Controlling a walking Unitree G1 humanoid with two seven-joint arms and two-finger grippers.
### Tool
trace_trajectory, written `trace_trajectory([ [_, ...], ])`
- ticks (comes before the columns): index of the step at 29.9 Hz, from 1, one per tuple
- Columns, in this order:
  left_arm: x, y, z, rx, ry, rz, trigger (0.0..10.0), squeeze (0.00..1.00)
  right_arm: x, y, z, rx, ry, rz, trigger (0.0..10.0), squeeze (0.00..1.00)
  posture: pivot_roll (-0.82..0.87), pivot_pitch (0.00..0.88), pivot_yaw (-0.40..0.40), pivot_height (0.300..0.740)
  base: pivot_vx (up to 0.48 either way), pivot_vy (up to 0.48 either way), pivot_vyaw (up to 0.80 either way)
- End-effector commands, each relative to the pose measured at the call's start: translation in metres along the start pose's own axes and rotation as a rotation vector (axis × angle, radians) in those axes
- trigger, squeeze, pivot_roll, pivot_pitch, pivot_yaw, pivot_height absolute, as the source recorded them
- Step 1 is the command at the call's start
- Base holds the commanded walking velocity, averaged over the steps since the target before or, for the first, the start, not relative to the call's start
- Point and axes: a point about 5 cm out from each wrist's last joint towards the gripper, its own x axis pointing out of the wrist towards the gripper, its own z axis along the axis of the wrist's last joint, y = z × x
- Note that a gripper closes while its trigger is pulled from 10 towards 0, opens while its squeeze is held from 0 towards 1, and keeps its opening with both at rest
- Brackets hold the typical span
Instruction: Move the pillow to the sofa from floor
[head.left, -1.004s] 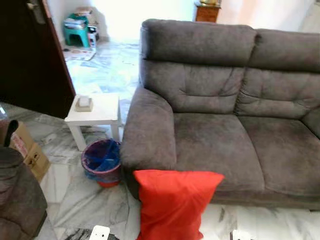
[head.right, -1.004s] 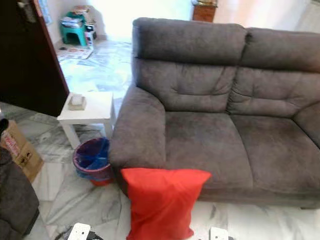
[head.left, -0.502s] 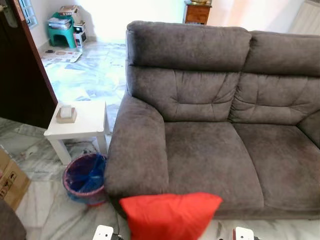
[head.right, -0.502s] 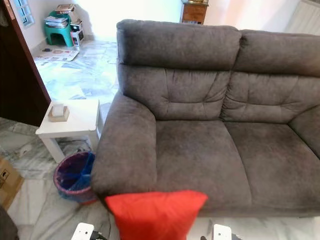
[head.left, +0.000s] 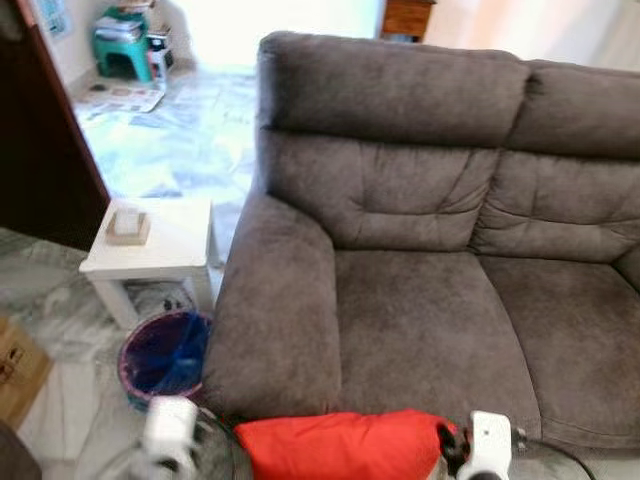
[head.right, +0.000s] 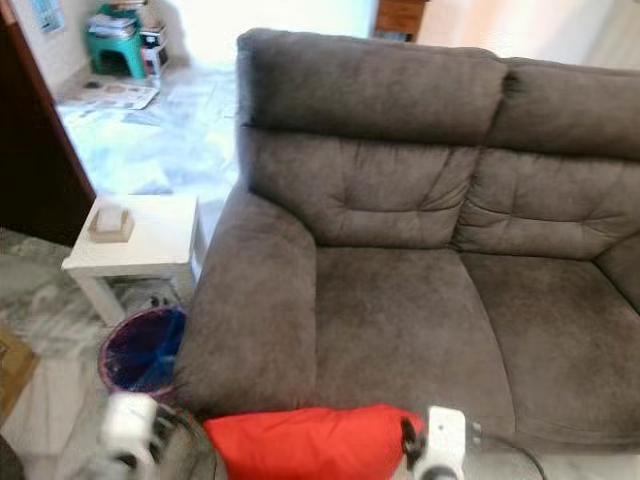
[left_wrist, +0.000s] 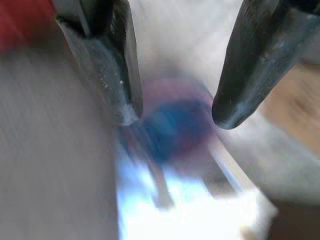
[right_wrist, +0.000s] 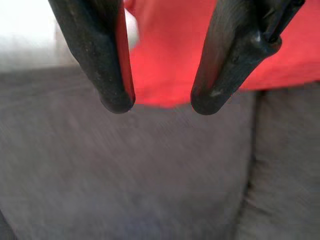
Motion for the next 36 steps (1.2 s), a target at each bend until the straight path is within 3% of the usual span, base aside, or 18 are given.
trace_trajectory([
  [1, -0.010, -0.022, -0.001, -0.016, -0.050, -0.042, 10.0, 0.00, -0.004, -0.006, 0.003, 0.016, -0.069, -0.002, 10.0, 0.00, -0.01, 0.067, -0.023, 0.740, 0.000, 0.000, 0.00],
  [8, -0.017, -0.020, 0.009, -0.061, -0.129, -0.019, 10.0, 0.00, -0.005, -0.005, 0.015, 0.014, -0.167, 0.025, 10.0, 0.00, 0.00, 0.056, -0.021, 0.740, 0.000, 0.000, 0.00],
  [13, -0.023, -0.017, 0.017, -0.013, -0.165, -0.063, 10.0, 0.00, -0.007, -0.003, 0.015, 0.058, -0.196, 0.019, 10.0, 0.00, 0.00, 0.047, -0.010, 0.740, 0.000, 0.000, 0.00],
  [20, -0.024, -0.010, 0.021, -0.001, -0.166, -0.053, 10.0, 0.00, -0.006, 0.008, 0.015, 0.065, -0.209, 0.039, 10.0, 0.00, 0.00, 0.042, 0.003, 0.740, 0.000, -0.040, 0.00],
  [30, -0.019, -0.012, 0.029, -0.007, -0.163, -0.057, 10.0, 0.00, -0.004, 0.006, 0.017, 0.038, -0.185, 0.041, 10.0, 0.00, 0.00, 0.075, 0.000, 0.740, 0.000, -0.435, 0.00],
  [36, -0.020, -0.012, 0.027, -0.030, -0.143, -0.055, 10.0, 0.00, -0.002, 0.004, 0.020, 0.026, -0.187, 0.043, 10.0, 0.00, 0.01, 0.083, -0.006, 0.740, 0.000, 0.000, 0.00],
])
